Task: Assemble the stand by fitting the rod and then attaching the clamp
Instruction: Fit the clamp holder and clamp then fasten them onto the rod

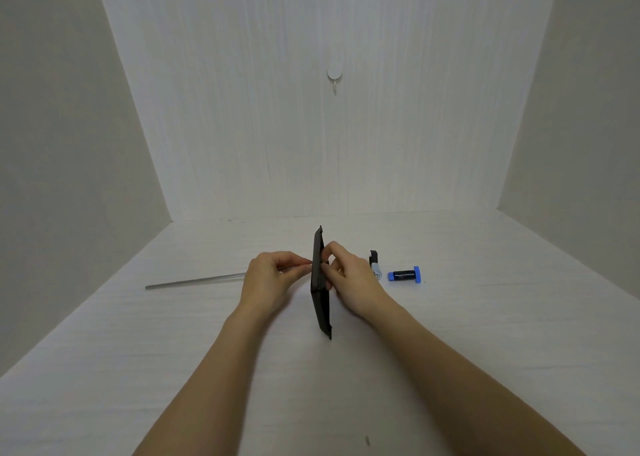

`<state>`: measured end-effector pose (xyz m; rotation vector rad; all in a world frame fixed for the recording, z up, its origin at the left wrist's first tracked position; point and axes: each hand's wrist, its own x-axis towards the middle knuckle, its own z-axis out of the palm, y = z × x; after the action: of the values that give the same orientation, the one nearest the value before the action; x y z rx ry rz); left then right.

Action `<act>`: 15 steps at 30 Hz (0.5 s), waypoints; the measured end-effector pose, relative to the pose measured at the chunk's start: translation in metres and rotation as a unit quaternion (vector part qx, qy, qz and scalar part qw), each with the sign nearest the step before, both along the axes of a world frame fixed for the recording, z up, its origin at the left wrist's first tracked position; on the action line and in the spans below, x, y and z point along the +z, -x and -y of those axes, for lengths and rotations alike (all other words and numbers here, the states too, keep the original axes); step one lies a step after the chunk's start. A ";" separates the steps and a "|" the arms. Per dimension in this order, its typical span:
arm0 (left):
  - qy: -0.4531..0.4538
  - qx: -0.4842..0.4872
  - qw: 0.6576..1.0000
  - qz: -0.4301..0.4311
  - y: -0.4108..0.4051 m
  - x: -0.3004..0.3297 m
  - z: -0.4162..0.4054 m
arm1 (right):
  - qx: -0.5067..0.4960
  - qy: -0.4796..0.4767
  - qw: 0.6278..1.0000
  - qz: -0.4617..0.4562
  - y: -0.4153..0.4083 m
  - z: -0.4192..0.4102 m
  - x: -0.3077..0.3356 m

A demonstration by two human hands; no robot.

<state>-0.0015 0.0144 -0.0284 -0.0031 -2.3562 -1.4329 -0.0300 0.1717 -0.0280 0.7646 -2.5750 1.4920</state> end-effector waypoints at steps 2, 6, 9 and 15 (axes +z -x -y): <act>0.002 -0.002 1.000 0.000 0.000 0.000 0.000 | -0.005 -0.011 1.000 0.002 0.000 0.001 0.001; 0.000 -0.003 1.000 0.000 0.001 -0.001 0.001 | -0.022 0.007 0.999 0.036 0.002 0.002 0.002; 0.005 -0.005 1.000 -0.003 0.002 -0.001 0.001 | -0.022 0.035 0.997 0.062 0.002 0.000 0.001; 0.002 -0.004 1.000 0.000 0.003 -0.002 0.001 | -0.007 -0.005 1.000 0.013 0.001 0.000 -0.001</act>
<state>-0.0040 0.0133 -0.0301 -0.0138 -2.3609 -1.4310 -0.0312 0.1722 -0.0291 0.7307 -2.6025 1.4964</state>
